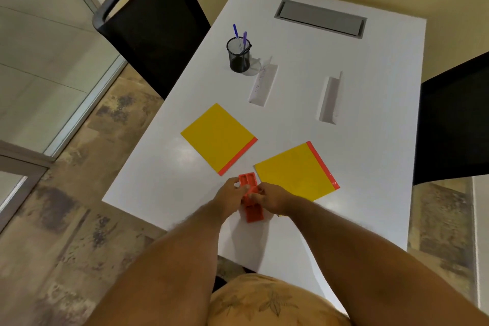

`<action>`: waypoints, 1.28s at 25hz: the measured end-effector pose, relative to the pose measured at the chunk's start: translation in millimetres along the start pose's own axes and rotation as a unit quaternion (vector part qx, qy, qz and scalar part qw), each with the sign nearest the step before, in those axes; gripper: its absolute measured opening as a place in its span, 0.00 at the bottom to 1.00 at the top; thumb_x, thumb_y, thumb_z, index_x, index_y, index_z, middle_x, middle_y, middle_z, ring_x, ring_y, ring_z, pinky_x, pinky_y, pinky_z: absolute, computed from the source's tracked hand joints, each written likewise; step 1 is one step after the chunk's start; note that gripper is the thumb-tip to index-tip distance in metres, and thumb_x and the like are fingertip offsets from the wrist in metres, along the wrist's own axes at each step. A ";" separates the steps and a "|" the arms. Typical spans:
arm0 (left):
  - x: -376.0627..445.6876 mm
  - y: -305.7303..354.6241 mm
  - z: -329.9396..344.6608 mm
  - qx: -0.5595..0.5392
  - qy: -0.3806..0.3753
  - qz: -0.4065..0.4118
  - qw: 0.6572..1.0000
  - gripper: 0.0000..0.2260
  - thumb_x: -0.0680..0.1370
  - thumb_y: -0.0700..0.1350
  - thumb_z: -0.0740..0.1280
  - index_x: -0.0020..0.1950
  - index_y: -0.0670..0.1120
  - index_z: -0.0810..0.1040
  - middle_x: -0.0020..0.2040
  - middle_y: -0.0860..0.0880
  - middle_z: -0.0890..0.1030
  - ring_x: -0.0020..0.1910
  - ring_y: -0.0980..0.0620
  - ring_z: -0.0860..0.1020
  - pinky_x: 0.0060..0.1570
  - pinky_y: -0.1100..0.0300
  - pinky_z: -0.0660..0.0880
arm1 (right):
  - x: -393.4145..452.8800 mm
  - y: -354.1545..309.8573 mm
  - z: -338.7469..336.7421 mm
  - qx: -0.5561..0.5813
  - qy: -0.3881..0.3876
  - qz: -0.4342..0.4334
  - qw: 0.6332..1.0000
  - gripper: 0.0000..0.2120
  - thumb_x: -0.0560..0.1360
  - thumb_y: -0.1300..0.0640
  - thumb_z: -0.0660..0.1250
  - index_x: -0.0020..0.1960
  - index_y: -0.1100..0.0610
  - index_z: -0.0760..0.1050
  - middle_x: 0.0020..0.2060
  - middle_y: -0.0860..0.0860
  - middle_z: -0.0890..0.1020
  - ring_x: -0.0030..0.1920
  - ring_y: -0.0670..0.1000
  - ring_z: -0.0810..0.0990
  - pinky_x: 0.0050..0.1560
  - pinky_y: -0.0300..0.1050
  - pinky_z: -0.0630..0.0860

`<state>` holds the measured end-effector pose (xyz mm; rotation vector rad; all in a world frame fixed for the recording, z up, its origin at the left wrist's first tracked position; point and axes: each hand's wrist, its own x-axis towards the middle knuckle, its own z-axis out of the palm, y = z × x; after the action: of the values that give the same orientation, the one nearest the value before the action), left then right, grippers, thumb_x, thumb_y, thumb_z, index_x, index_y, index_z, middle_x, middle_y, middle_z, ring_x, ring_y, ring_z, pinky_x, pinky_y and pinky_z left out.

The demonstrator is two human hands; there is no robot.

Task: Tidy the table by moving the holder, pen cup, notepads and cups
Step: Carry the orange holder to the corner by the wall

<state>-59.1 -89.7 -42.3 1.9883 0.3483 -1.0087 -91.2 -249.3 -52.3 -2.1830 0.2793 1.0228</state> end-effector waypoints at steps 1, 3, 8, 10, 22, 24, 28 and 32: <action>-2.8 -0.4 0.6 -0.047 0.005 0.003 0.999 0.23 0.84 0.45 0.67 0.78 0.46 0.67 0.71 0.39 0.76 0.63 0.42 0.80 0.56 0.52 0.79 | -1.7 1.1 -0.9 0.020 0.014 0.001 1.000 0.26 0.84 0.39 0.62 0.73 0.58 0.73 0.66 0.56 0.81 0.63 0.57 0.79 0.58 0.48 0.74; -8.7 0.6 -1.1 -0.098 0.017 0.022 0.995 0.22 0.83 0.43 0.68 0.76 0.46 0.69 0.66 0.39 0.79 0.61 0.40 0.81 0.58 0.49 0.81 | -6.3 0.8 -3.6 0.069 0.053 -0.001 0.996 0.26 0.84 0.39 0.63 0.72 0.57 0.73 0.65 0.56 0.81 0.59 0.54 0.79 0.56 0.47 0.75; -30.4 12.6 -13.5 -0.121 0.017 0.100 0.988 0.24 0.79 0.37 0.72 0.74 0.44 0.70 0.62 0.39 0.79 0.59 0.39 0.82 0.55 0.44 0.83 | -33.2 -11.2 3.0 0.133 0.155 -0.014 0.979 0.29 0.77 0.40 0.73 0.72 0.54 0.72 0.58 0.50 0.80 0.55 0.51 0.78 0.44 0.39 0.73; -38.9 17.1 -22.3 -0.151 -0.008 0.119 0.981 0.26 0.78 0.35 0.73 0.74 0.45 0.70 0.64 0.38 0.79 0.59 0.37 0.83 0.52 0.43 0.84 | -45.9 -19.4 10.2 0.196 0.199 -0.031 0.960 0.28 0.76 0.42 0.76 0.71 0.53 0.73 0.57 0.49 0.80 0.55 0.52 0.80 0.46 0.40 0.78; -107.4 -1.3 26.7 -0.276 -0.065 0.211 0.935 0.26 0.77 0.43 0.76 0.73 0.46 0.73 0.65 0.41 0.81 0.59 0.40 0.84 0.47 0.51 0.85 | -163.2 14.3 72.8 0.456 0.368 -0.057 0.808 0.14 0.80 0.56 0.74 0.64 0.57 0.82 0.51 0.58 0.87 0.48 0.59 0.89 0.47 0.48 0.85; -123.7 -0.4 48.4 -0.257 -0.083 0.220 0.937 0.28 0.77 0.42 0.76 0.74 0.47 0.70 0.66 0.42 0.81 0.60 0.40 0.83 0.47 0.51 0.84 | -184.7 33.2 76.0 0.475 0.390 -0.058 0.787 0.11 0.79 0.59 0.75 0.61 0.58 0.84 0.49 0.59 0.87 0.48 0.60 0.89 0.49 0.51 0.86; -145.6 15.1 96.4 -0.256 -0.082 0.216 0.938 0.31 0.80 0.46 0.73 0.79 0.52 0.63 0.64 0.45 0.79 0.56 0.44 0.84 0.42 0.55 0.83 | -221.8 84.4 67.4 0.454 0.408 -0.069 0.789 0.09 0.78 0.61 0.75 0.58 0.56 0.86 0.46 0.58 0.87 0.46 0.59 0.88 0.49 0.52 0.87; -165.1 32.9 189.6 -0.250 -0.053 0.220 0.941 0.15 0.82 0.45 0.70 0.69 0.49 0.76 0.61 0.42 0.83 0.51 0.44 0.87 0.43 0.53 0.85 | -268.5 172.2 56.5 0.459 0.445 -0.064 0.767 0.08 0.78 0.61 0.75 0.57 0.56 0.86 0.47 0.54 0.87 0.47 0.56 0.89 0.47 0.46 0.87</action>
<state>-244.5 -239.5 44.2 1.4527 0.0764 -0.6526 -381.9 -362.6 34.7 -1.5286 0.8362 -0.3298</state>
